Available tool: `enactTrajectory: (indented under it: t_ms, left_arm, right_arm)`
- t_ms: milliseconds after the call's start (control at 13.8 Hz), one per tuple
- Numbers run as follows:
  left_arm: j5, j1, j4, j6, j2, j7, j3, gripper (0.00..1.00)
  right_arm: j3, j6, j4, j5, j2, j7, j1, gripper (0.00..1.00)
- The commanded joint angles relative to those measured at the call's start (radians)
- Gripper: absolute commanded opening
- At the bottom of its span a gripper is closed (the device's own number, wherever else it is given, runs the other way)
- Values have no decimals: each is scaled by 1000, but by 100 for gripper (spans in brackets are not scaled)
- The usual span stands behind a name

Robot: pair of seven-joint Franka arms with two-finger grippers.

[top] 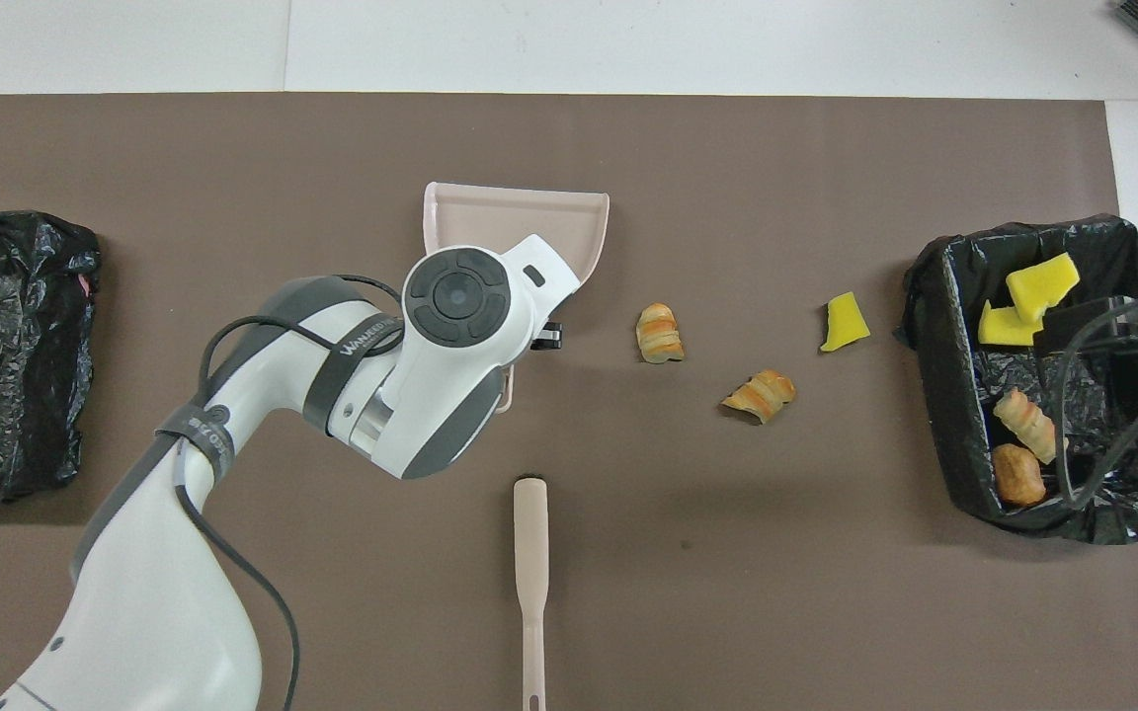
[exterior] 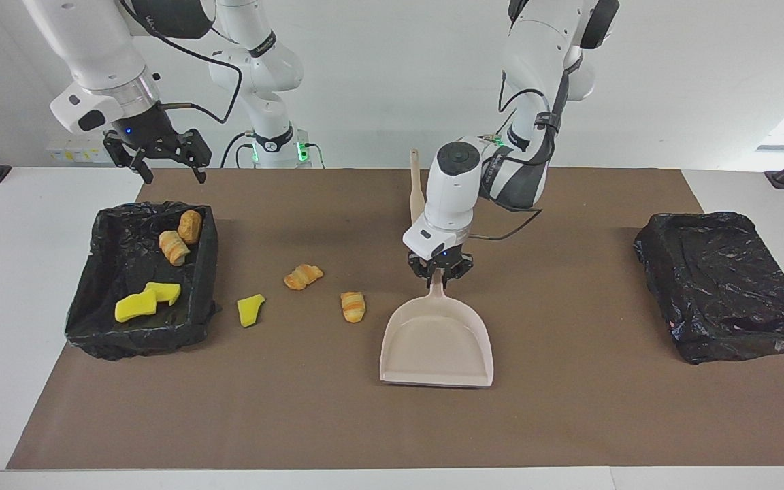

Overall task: Sweep and dump trash in bin
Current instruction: 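Hold the dustpan with the left gripper while the right gripper reaches the brush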

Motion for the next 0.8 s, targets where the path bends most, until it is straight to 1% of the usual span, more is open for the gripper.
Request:
enactTrajectory:
  t_ms: [0,73,145,218,290,363,435,508,581,726]
  left_arm:
    - [11,79,-9,-123,-66,295,-7,0]
    - [10,105,-10,-163,-80,412,-7,0]
    - [10,136,-10,-204,-99,510,-7,0]
    - [10,156,-10,-227,-112,660,-5,0]
    - [10,174,-13,-238,-116,827,-7,0]
    - [10,176,-21,-245,-119,950,-5,0]
    - [10,179,-36,-234,-128,1028,-5,0]
    - [11,185,-47,-220,-129,1080,-5,0]
    - [13,187,-62,-211,-135,1140,-5,0]
    - [13,184,-82,-182,-136,1327,-5,0]
  right_arm:
    - [11,10,-29,24,-23,3,16,100]
    - [17,9,-48,25,-32,11,52,100]
    - [19,7,-69,27,-37,8,60,100]
    - [27,9,-98,30,-49,11,81,100]
    - [27,16,-132,30,-63,18,121,100]
    - [28,24,-161,34,-65,23,163,100]
    - [28,30,-184,62,-74,43,192,100]
    - [30,44,-207,71,-78,84,215,100]
    - [30,73,-241,73,-83,139,261,100]
    - [31,120,-293,74,-94,301,368,100]
